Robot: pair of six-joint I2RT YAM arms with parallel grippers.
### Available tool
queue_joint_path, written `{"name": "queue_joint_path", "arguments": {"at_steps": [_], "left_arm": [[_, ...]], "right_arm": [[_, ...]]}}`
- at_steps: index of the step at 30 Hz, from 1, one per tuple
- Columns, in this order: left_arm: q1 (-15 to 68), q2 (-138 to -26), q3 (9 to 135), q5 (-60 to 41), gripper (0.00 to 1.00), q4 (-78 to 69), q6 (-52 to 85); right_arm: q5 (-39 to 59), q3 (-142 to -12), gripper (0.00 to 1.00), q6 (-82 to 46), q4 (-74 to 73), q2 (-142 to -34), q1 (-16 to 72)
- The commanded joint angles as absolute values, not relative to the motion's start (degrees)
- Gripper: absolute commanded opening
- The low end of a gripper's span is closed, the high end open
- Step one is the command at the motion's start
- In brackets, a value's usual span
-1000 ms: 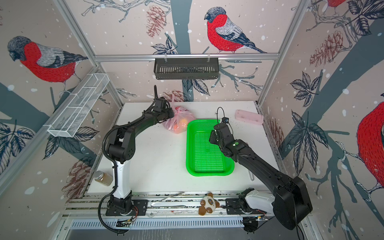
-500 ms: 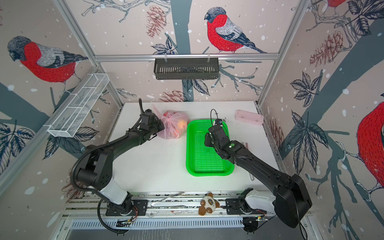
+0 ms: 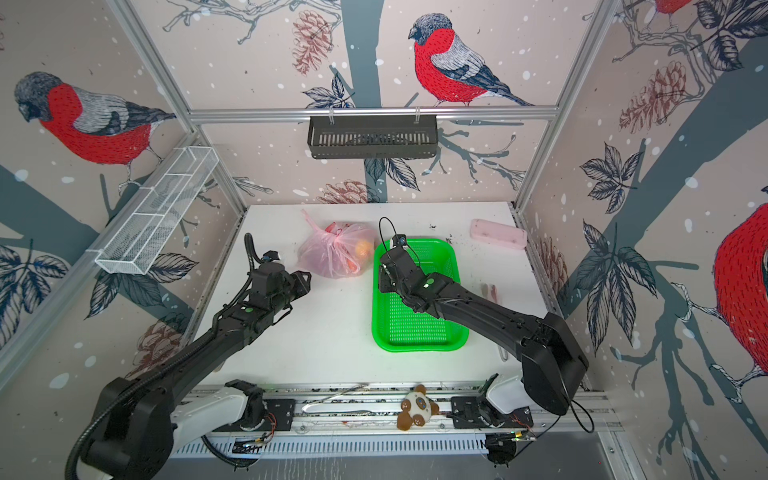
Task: Untie the knot of the plastic bag and take out the fruit
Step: 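Lower the left gripper onto the bag knot while the right gripper moves toward the bag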
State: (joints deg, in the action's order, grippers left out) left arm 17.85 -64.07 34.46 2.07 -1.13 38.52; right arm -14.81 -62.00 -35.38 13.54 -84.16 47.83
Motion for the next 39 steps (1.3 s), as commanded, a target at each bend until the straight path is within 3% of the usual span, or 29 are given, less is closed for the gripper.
{"name": "queue_joint_path", "arguments": {"at_steps": [1,5,9,15,17,21,25,33,39], "left_arm": [[17.74,-66.35,38.17,1.74,0.57,-1.94,35.00],[17.67,-74.11,45.47,0.13,0.74,-2.40,31.24],[17.49,-83.76,54.36,-0.24,0.84,0.34,27.87],[17.43,-96.87,68.82,-1.30,0.85,12.81,23.97],[17.42,-99.39,70.12,-0.85,0.80,13.40,23.43],[17.41,-102.66,71.76,0.74,0.65,13.83,23.42],[17.49,-104.09,71.81,2.46,0.57,12.98,23.98],[17.49,-102.02,66.93,4.21,0.00,5.56,25.69],[17.42,-92.93,57.77,5.11,0.00,2.73,28.39]], "right_arm": [[-15.29,-65.93,0.56,-32.17,11.73,-87.00,47.92],[-14.79,-71.12,0.57,-30.38,12.73,-91.62,47.85],[-13.89,-72.98,0.57,-30.14,12.83,-93.58,47.72],[-13.29,-73.60,0.57,-30.49,12.22,-94.47,47.13],[-12.67,-73.70,0.57,-30.50,11.83,-94.81,46.70],[-11.54,-74.85,0.47,-30.15,11.78,-95.79,45.98],[-11.19,-75.90,0.47,-29.63,11.78,-96.82,45.89],[-11.07,-77.02,0.46,-28.55,11.77,-98.85,46.01],[-11.60,-78.78,0.46,-27.25,12.36,-99.61,46.65]]}}
